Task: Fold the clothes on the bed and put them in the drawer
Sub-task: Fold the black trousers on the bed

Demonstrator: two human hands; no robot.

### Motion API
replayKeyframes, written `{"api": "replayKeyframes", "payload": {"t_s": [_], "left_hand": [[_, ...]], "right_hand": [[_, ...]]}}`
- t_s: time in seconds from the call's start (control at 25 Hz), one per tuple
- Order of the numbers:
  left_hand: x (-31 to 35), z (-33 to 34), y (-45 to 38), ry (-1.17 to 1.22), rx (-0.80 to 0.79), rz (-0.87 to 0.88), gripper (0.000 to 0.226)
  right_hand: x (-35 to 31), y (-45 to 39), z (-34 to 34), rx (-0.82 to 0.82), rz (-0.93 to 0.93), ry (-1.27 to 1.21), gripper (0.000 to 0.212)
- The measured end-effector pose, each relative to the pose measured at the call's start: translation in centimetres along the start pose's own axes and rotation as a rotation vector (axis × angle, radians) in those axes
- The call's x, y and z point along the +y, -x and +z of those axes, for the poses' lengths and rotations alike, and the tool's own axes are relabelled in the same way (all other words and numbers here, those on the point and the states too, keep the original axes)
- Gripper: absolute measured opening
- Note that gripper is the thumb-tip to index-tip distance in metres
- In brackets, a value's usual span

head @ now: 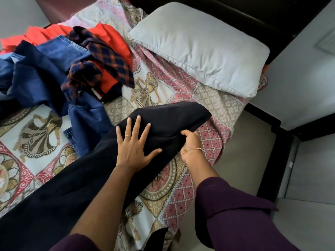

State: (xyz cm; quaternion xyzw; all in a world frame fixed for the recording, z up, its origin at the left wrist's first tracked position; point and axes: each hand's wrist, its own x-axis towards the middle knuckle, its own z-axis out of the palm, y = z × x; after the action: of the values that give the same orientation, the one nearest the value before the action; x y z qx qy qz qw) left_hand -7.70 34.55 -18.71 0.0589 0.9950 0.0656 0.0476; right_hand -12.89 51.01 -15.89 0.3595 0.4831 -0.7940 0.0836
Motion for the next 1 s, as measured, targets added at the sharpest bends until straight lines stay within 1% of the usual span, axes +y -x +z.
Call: {"api": "replayKeyframes", "payload": {"t_s": [0.08,0.12,0.16,0.2,0.24,0.28,0.32,0.36,0.4,0.44,0.48,0.52,0.56,0.6,0.64,0.68,0.72,0.8,0.84,0.88,0.92,0.96,1.0], "left_hand": [[0.3,0.7,-0.4,0.045,-0.163,-0.024,0.112],[0.2,0.6,-0.9,0.115,-0.211,-0.054,0.112],[0.0,0.5,-1.3,0.199,-0.17,-0.099,0.103],[-0.3,0.1,-1.7,0.263,-0.025,-0.152,0.09],[-0.7,-0.1,-2.2,0.254,0.126,-0.216,0.078],[-1.1,-0.5,-2.7,0.195,0.171,-0.288,0.07],[-1.4,-1.0,-3.1,0.127,0.087,-0.361,0.068],[-1.7,-1.2,-3.6,0.054,-0.06,-0.414,0.071],[-1.8,-1.7,-4.1,0.012,-0.185,-0.431,0.074],[-1.9,-2.3,-4.4,0.057,-0.252,-0.438,0.074],[-2.0,-3.1,-4.7,0.222,-0.279,-0.438,0.07],[-2.4,-3.7,-5.1,0.475,-0.3,-0.449,0.064],[-2.5,-4.4,-5.4,0.728,-0.328,-0.452,0.058],[-2.5,-4.9,-5.4,0.904,-0.37,-0.452,0.052],[-2.4,-5.3,-5.5,1.048,-0.429,-0.472,0.048],[-2.2,-5.5,-5.7,1.159,-0.526,-0.514,0.048],[-2.0,-5.6,-5.8,1.221,-0.651,-0.572,0.052],[-1.3,-5.6,-6.1,1.206,-0.882,-0.602,0.055],[-1.0,-5.5,-6.3,1.175,-0.957,-0.591,0.052],[-0.7,-5.6,-6.5,1.126,-1.018,-0.568,0.049],[-0.3,-5.7,-6.5,1.077,-1.065,-0.536,0.046],[0.0,-5.8,-6.6,1.049,-1.079,-0.508,0.042],[0.0,-5.6,-6.7,1.058,-1.057,-0.486,0.032]], "right_hand": [[-0.2,-0.3,-0.9,-0.042,0.079,-0.093,0.027],[-0.4,-0.5,-1.2,-0.059,0.127,-0.134,0.022],[-0.7,-0.6,-1.4,-0.08,0.167,-0.17,0.017],[-1.0,-0.6,-1.4,-0.098,0.196,-0.19,0.015],[-1.3,-0.4,-1.3,-0.121,0.216,-0.189,0.021],[-1.3,-0.3,-1.2,-0.135,0.226,-0.156,0.029],[-1.2,-0.2,-1.0,-0.143,0.226,-0.109,0.034],[-1.2,0.1,-0.8,-0.143,0.214,-0.07,0.034],[-1.6,0.5,-0.4,-0.147,0.188,-0.049,0.03],[-2.2,0.8,-0.2,-0.147,0.151,-0.058,0.024],[-3.2,1.0,0.1,-0.15,0.107,-0.106,0.017],[-4.3,1.0,0.2,-0.164,0.055,-0.169,0.014],[-5.3,0.9,0.2,-0.178,0.003,-0.215,0.015],[-6.0,0.7,0.2,-0.192,-0.032,-0.241,0.016],[-6.5,0.5,0.3,-0.196,-0.044,-0.251,0.017],[-6.5,0.1,0.3,-0.185,-0.037,-0.251,0.019],[-6.2,-0.3,0.1,-0.172,-0.018,-0.253,0.021],[-5.1,-1.5,-0.7,-0.097,0.041,-0.213,0.027],[-4.5,-2.1,-1.1,-0.049,0.083,-0.158,0.032],[-3.8,-2.5,-1.5,0.025,0.106,-0.062,0.042],[-3.3,-2.8,-1.7,0.114,0.114,0.048,0.055],[-2.7,-3.4,-1.8,0.25,0.106,0.18,0.066],[-2.5,-3.1,-1.6,0.377,0.11,0.262,0.076]]}}
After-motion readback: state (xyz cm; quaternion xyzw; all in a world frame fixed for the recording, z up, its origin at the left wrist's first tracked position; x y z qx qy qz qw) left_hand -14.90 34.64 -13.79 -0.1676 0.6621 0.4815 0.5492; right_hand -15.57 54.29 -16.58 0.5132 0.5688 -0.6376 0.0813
